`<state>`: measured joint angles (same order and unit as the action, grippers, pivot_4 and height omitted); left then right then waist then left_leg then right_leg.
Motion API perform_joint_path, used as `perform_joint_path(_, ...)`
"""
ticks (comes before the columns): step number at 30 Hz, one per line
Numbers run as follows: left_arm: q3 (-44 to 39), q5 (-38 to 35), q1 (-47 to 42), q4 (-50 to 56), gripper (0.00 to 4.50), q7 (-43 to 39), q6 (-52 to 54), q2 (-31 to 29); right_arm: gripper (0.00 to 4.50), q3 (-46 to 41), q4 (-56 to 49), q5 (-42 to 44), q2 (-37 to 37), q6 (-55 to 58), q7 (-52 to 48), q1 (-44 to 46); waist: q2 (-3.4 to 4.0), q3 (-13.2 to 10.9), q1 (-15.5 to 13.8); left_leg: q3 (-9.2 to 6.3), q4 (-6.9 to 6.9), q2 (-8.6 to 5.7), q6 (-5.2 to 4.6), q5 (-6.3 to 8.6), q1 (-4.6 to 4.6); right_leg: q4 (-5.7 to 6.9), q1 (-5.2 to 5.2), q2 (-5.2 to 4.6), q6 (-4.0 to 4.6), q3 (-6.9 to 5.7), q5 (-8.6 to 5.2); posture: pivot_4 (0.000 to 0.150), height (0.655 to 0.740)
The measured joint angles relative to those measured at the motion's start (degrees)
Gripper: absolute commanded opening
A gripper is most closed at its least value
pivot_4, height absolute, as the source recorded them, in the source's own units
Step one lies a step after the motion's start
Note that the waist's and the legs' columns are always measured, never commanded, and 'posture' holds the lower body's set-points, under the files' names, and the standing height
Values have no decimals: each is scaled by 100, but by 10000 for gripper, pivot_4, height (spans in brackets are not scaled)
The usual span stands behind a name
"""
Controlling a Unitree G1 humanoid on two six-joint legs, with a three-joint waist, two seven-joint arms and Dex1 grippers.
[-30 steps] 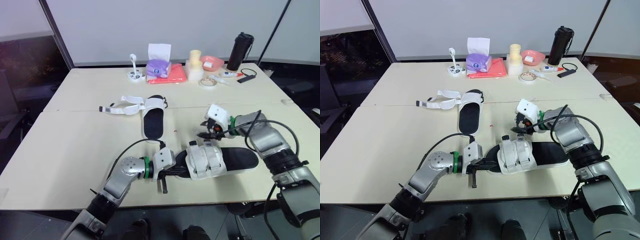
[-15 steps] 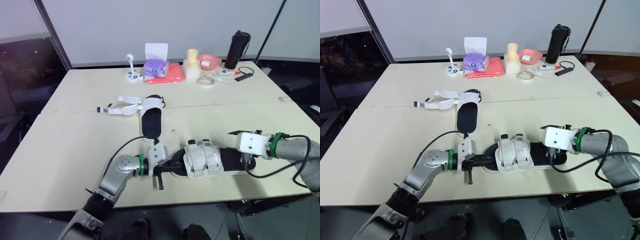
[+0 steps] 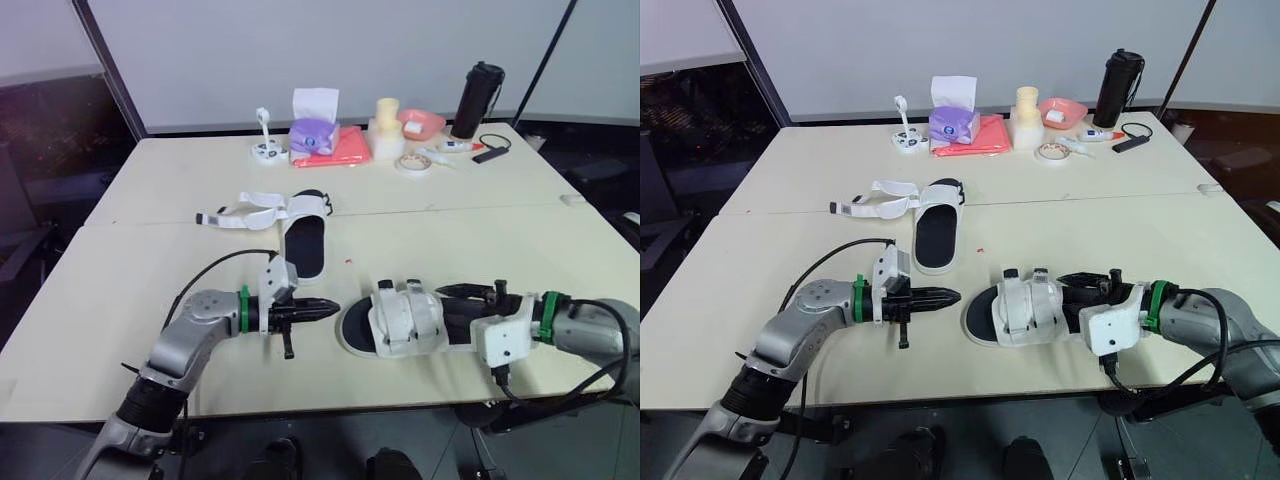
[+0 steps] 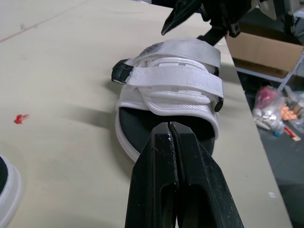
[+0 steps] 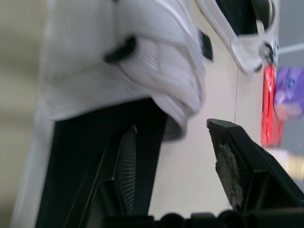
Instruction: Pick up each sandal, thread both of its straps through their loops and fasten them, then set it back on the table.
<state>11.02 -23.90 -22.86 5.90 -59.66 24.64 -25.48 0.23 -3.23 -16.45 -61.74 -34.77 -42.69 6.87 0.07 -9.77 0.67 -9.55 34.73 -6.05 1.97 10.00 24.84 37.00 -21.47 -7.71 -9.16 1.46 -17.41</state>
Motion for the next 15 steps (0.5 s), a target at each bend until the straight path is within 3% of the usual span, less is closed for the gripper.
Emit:
perform_joint_path(1, -63, -51, -4, 6, 0, 7, 37, -28, 43385, 26, 8, -74, 16, -90, 47, 67, 0, 0, 7, -1, -1, 0, 0, 0, 0, 0, -1, 0, 0, 0, 0, 1500, 7400)
perform_joint_path(15, -348, -60, -100, -115, 0, 147, 122, -41, 43385, 1069, 858, -1178, 1010, -1474, 831, 1414, -3, -3, 9, -3, -4, -5, 5, -3, -1, 3, -5, 3, 2, 1, -1, 1500, 7400)
